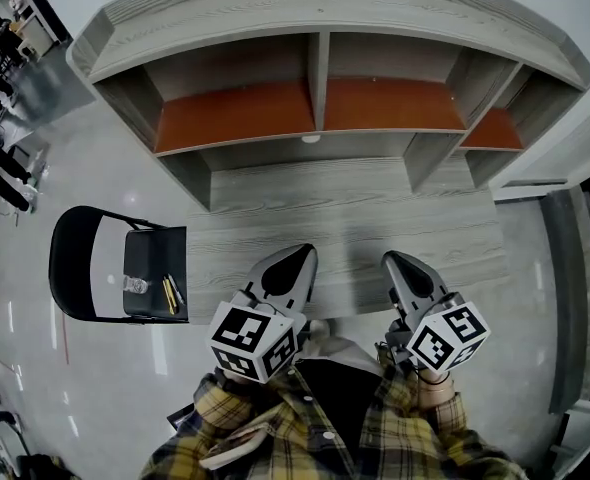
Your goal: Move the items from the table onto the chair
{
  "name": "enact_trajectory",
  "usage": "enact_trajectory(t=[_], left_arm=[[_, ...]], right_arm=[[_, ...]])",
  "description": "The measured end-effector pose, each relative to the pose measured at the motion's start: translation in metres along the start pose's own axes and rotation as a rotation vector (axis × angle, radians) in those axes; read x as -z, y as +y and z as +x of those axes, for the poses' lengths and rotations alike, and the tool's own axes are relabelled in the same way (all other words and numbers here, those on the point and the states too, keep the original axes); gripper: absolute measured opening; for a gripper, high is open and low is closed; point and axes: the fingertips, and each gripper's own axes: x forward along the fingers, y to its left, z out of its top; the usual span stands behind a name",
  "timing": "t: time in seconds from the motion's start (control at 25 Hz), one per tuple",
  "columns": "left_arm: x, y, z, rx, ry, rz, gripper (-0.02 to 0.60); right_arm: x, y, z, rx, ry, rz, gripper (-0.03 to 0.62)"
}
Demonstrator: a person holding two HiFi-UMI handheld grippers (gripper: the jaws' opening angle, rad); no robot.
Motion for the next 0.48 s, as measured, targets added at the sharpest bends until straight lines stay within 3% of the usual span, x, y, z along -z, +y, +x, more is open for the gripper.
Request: enact_trajectory(t=[0.48], left_arm=[[-0.001,0.011,-0.009,-0.020,0.001,-0.007,0.003]], right_arm=[[0.010,0.012,0.012,-0.037,0.044,-0.009,0.017]])
